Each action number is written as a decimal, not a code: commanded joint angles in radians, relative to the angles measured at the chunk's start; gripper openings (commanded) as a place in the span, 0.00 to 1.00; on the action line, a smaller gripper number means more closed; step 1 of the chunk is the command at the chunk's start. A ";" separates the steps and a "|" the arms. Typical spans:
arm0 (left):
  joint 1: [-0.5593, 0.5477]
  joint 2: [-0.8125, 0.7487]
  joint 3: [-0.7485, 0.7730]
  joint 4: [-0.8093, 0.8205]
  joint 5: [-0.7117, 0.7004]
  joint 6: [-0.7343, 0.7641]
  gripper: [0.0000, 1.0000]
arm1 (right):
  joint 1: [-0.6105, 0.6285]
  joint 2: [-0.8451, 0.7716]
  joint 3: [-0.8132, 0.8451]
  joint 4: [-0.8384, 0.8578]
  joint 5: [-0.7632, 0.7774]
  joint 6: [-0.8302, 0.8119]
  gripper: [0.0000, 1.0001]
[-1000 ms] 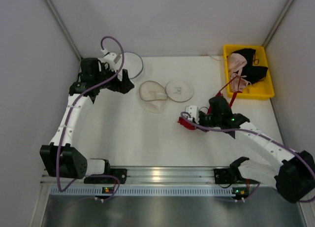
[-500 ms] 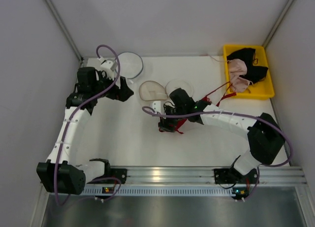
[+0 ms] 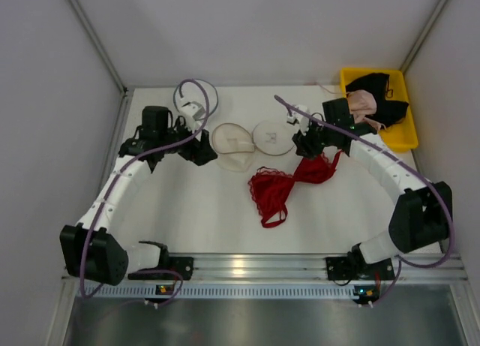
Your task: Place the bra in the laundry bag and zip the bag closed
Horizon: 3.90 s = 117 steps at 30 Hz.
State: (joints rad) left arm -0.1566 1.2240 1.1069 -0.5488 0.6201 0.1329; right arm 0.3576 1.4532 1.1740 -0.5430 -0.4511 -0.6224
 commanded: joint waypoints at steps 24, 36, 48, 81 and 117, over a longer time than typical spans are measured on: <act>-0.251 0.430 0.263 0.026 -0.129 0.083 0.82 | -0.293 0.549 0.325 -0.281 0.051 0.225 0.52; -0.221 0.355 0.205 0.026 -0.117 0.093 0.83 | -0.175 0.383 0.133 -0.374 -0.101 0.214 0.47; -0.221 0.368 0.229 0.026 -0.109 0.112 0.84 | -0.198 0.302 0.320 -0.419 -0.042 0.250 0.56; -0.670 0.204 -0.173 -0.034 -0.086 0.552 0.63 | -0.347 0.162 0.245 -0.523 -0.081 0.065 0.45; -0.713 0.158 -0.095 0.055 -0.149 0.203 0.00 | -0.164 0.394 0.184 -0.278 -0.055 0.138 0.57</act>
State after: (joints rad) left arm -0.8909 1.4101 0.9455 -0.5480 0.4881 0.4992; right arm 0.1764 1.8393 1.3640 -0.8761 -0.5098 -0.4706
